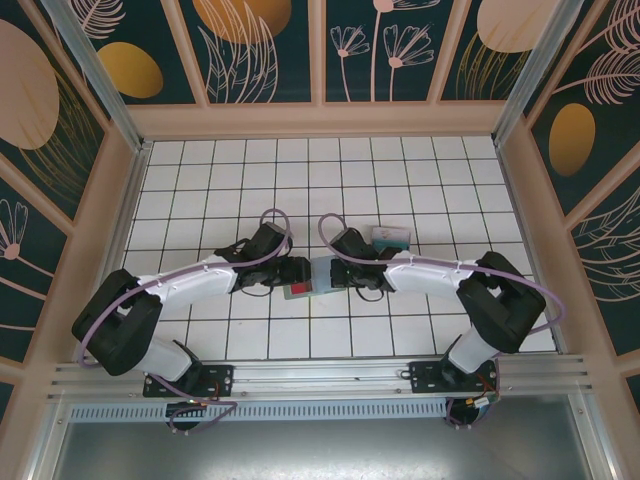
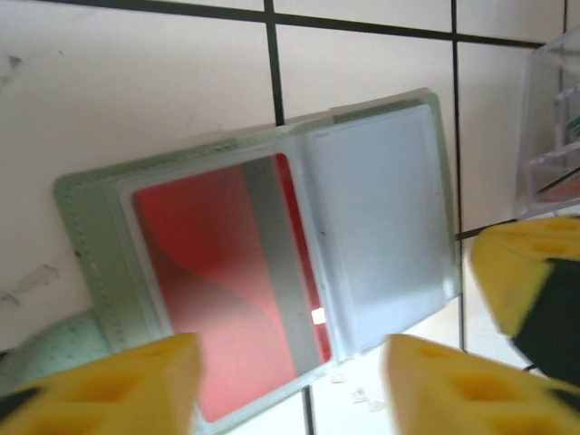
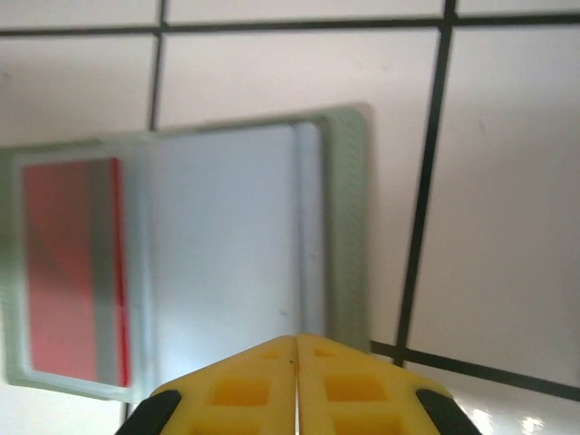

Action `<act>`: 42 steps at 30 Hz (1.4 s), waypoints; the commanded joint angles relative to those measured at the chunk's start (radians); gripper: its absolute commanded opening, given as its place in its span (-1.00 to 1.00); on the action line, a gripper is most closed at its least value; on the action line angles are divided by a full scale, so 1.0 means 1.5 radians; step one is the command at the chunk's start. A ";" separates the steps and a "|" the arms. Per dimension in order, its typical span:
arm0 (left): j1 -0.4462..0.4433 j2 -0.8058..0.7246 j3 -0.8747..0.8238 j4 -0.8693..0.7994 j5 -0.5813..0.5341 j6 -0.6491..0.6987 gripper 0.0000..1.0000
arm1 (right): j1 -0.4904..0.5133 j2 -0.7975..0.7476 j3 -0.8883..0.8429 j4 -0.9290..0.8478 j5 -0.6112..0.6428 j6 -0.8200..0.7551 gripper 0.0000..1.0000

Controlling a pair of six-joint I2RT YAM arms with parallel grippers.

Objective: Take the credit cards out of the card holder

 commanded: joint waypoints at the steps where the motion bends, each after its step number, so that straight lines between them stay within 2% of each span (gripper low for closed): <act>1: 0.009 -0.006 -0.014 -0.015 -0.022 0.019 -0.29 | -0.005 -0.015 0.030 0.006 -0.027 0.006 -0.80; 4: 0.013 0.001 -0.021 -0.014 -0.032 0.028 -0.70 | -0.006 0.000 0.043 0.026 -0.074 0.007 -0.81; 5: 0.014 0.004 -0.023 -0.012 -0.035 0.029 -0.78 | -0.007 0.008 0.046 0.033 -0.087 0.008 -0.82; 11: 0.018 0.022 -0.039 0.006 -0.031 0.034 -0.94 | -0.015 0.053 0.059 0.075 -0.156 0.020 -0.84; 25: 0.018 0.048 -0.065 0.039 -0.007 0.014 -1.00 | -0.022 0.120 0.079 0.095 -0.208 0.034 -0.70; 42: 0.018 0.054 -0.056 0.046 0.013 0.018 -0.92 | -0.030 0.146 0.067 0.105 -0.233 0.040 -0.75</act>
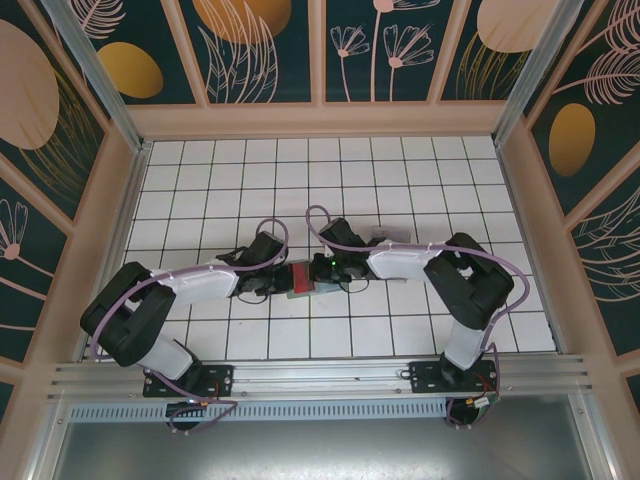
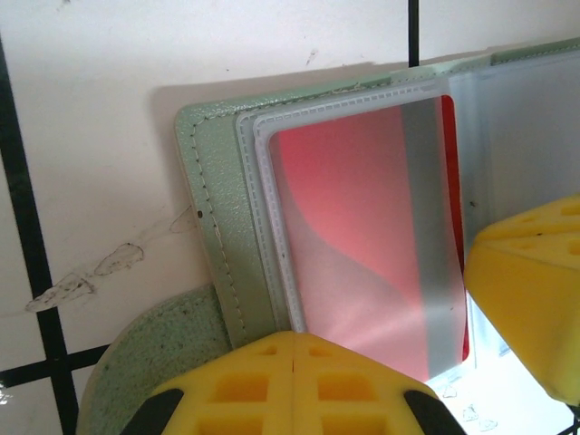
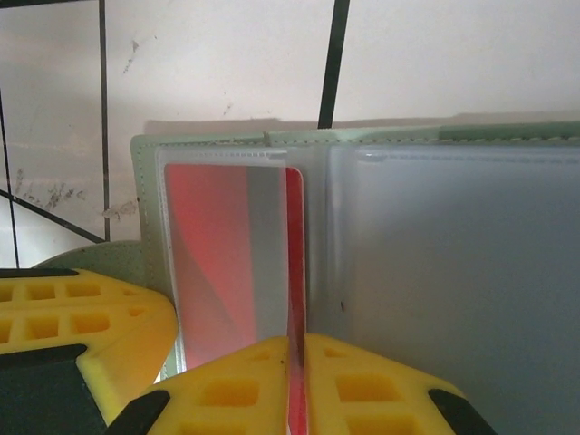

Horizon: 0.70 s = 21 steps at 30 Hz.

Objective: Take the credit cards out of the card holder

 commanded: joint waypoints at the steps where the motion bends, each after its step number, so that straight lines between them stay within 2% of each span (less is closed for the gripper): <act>1: 0.002 0.014 0.004 0.000 0.013 -0.001 -0.91 | -0.004 0.011 0.000 0.011 -0.012 0.011 -0.75; 10: 0.001 0.017 0.018 0.001 0.022 0.001 -0.87 | -0.006 0.007 -0.005 0.015 -0.014 0.015 -0.75; 16: 0.002 0.016 0.019 -0.006 0.017 0.000 -0.88 | -0.014 -0.028 -0.006 -0.009 0.022 0.011 -0.62; 21: 0.002 0.018 0.017 -0.008 0.016 0.000 -0.88 | -0.025 -0.067 -0.015 -0.045 0.075 -0.002 -0.63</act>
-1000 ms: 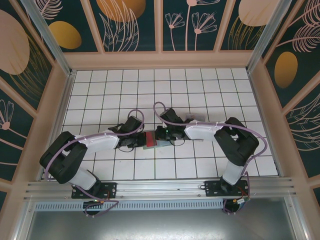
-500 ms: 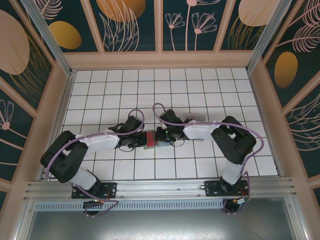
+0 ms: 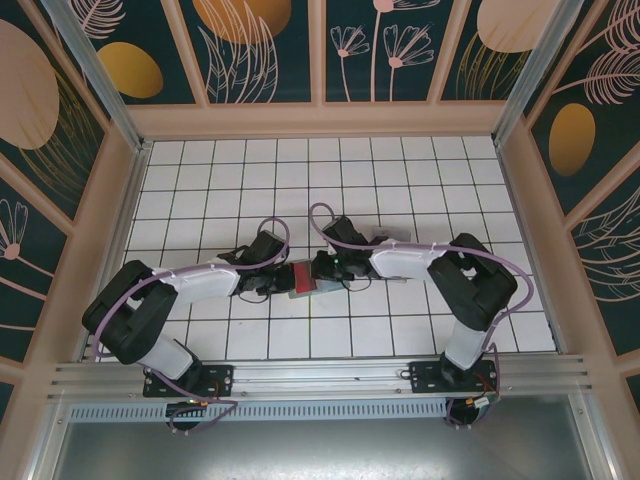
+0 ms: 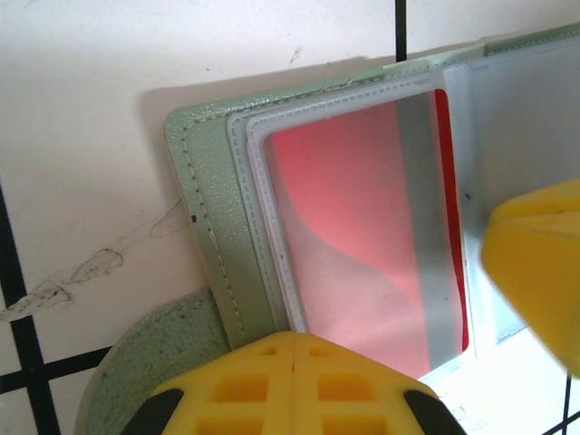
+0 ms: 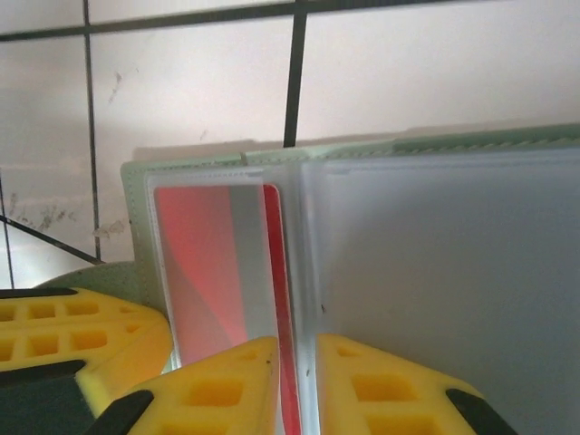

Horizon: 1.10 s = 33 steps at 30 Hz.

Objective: Take the credit cards out of the card holder

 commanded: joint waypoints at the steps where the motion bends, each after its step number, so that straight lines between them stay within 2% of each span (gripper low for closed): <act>1: 0.002 0.008 0.010 -0.009 0.004 0.001 -0.88 | -0.015 -0.050 -0.016 -0.031 0.052 -0.011 -0.65; 6: 0.002 0.011 0.015 -0.010 0.004 0.003 -0.85 | -0.034 -0.051 -0.040 -0.047 0.070 -0.015 -0.80; 24: 0.002 0.019 0.027 0.007 0.028 0.015 -0.63 | -0.026 -0.023 -0.057 -0.025 0.050 -0.005 -0.85; 29: 0.002 0.025 0.025 0.002 0.026 0.014 -0.63 | -0.026 -0.023 -0.055 -0.026 0.050 -0.006 -0.85; 31: 0.001 0.025 0.026 -0.001 0.022 0.014 -0.74 | -0.026 -0.023 -0.053 -0.026 0.050 -0.007 -0.85; 33: 0.001 0.023 0.030 -0.006 0.019 0.014 -0.75 | -0.026 -0.022 -0.051 -0.027 0.049 -0.008 -0.85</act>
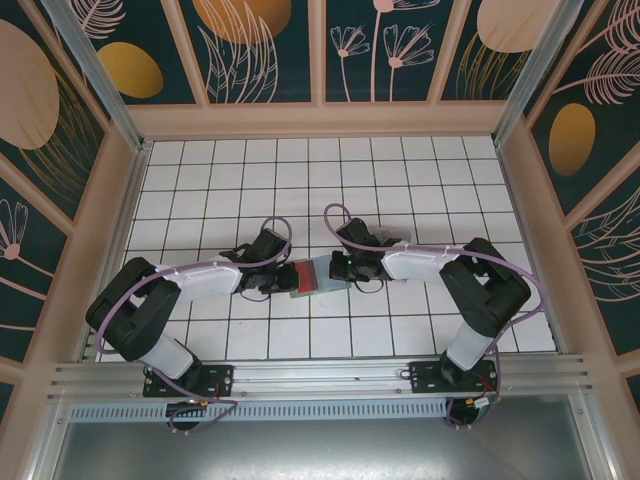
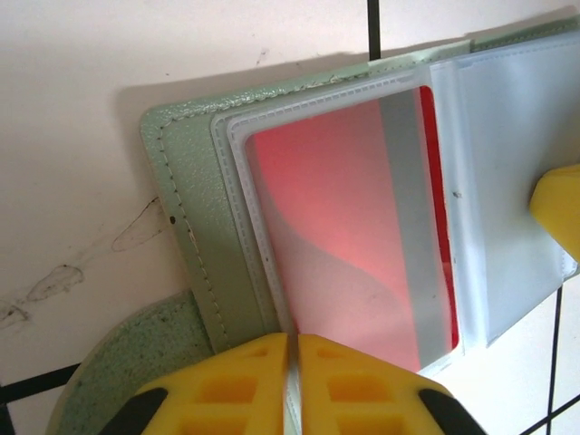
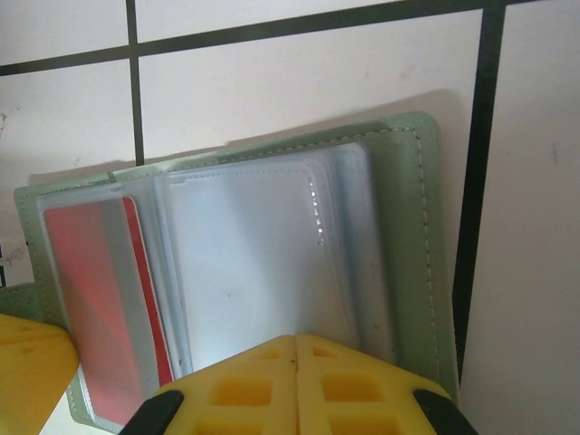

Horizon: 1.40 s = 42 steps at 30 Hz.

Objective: Take the credit cards out of the card holder

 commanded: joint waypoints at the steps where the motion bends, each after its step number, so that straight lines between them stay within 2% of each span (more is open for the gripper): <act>1: 0.001 0.006 0.018 -0.012 -0.006 0.008 -0.75 | 0.004 0.017 0.002 -0.002 -0.006 -0.003 -0.85; 5: 0.001 -0.007 0.030 -0.024 -0.015 0.009 -0.76 | 0.005 0.017 0.000 -0.002 -0.006 -0.003 -0.85; 7: 0.000 -0.011 0.034 -0.028 -0.013 0.009 -0.83 | 0.005 0.017 -0.001 -0.002 -0.006 -0.003 -0.85; 34: -0.007 0.037 0.019 -0.004 0.005 0.008 -0.83 | 0.009 0.016 -0.001 0.000 -0.008 0.000 -0.85; 42: -0.008 0.034 0.016 -0.006 0.002 0.005 -0.83 | 0.009 -0.017 0.015 0.001 0.004 -0.005 -0.74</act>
